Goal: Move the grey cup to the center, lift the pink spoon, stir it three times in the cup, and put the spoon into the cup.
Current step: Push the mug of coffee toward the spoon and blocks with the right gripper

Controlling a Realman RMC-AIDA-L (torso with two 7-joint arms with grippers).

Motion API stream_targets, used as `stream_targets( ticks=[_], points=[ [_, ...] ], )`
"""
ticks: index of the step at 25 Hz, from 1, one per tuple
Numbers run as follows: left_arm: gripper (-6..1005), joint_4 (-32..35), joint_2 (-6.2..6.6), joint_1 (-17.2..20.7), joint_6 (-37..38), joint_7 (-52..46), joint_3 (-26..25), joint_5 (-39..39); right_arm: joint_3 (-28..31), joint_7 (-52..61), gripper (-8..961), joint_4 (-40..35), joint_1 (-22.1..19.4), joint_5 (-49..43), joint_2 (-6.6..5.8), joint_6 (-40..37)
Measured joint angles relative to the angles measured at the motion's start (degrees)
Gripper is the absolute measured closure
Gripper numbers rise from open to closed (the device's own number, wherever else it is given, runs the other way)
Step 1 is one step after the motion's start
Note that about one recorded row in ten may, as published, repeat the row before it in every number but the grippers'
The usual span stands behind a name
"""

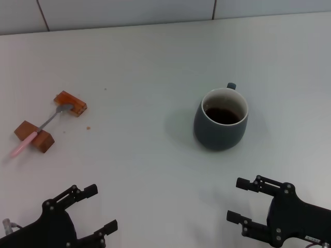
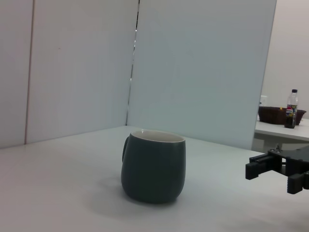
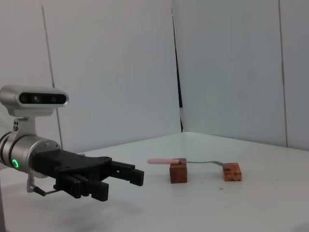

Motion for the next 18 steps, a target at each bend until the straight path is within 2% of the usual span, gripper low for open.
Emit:
stream_targets(
  ticks=[18],
  points=[
    [155,-0.08,0.0,-0.04,0.4,0.08,-0.11,-0.02,-0.13,-0.12,272,0.0,0.08,0.01,0.08,0.25]
  ],
)
